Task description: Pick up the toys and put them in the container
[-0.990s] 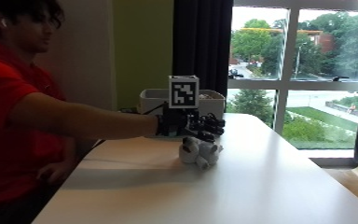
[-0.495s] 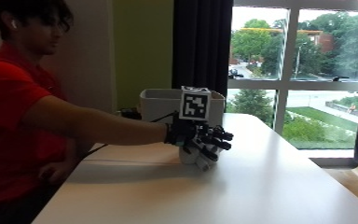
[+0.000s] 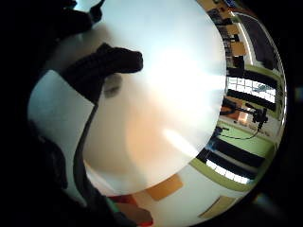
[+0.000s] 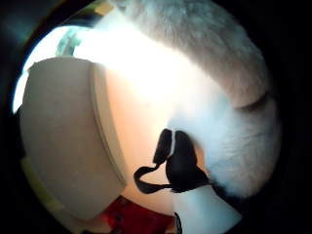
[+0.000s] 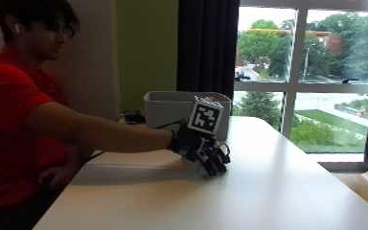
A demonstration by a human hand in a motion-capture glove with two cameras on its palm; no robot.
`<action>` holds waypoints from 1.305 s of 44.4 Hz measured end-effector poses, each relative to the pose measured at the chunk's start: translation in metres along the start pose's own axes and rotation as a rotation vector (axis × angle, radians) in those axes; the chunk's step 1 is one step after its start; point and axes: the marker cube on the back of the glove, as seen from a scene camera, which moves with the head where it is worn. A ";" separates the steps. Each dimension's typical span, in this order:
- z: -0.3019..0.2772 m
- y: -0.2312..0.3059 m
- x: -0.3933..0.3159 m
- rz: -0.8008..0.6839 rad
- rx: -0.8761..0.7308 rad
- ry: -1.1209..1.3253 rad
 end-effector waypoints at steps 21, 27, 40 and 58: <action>0.003 0.003 -0.008 0.019 0.261 0.059; 0.003 0.002 -0.006 0.057 0.365 0.035; 0.000 -0.002 -0.006 0.039 0.412 0.049; -0.039 0.022 0.004 -0.008 0.442 0.028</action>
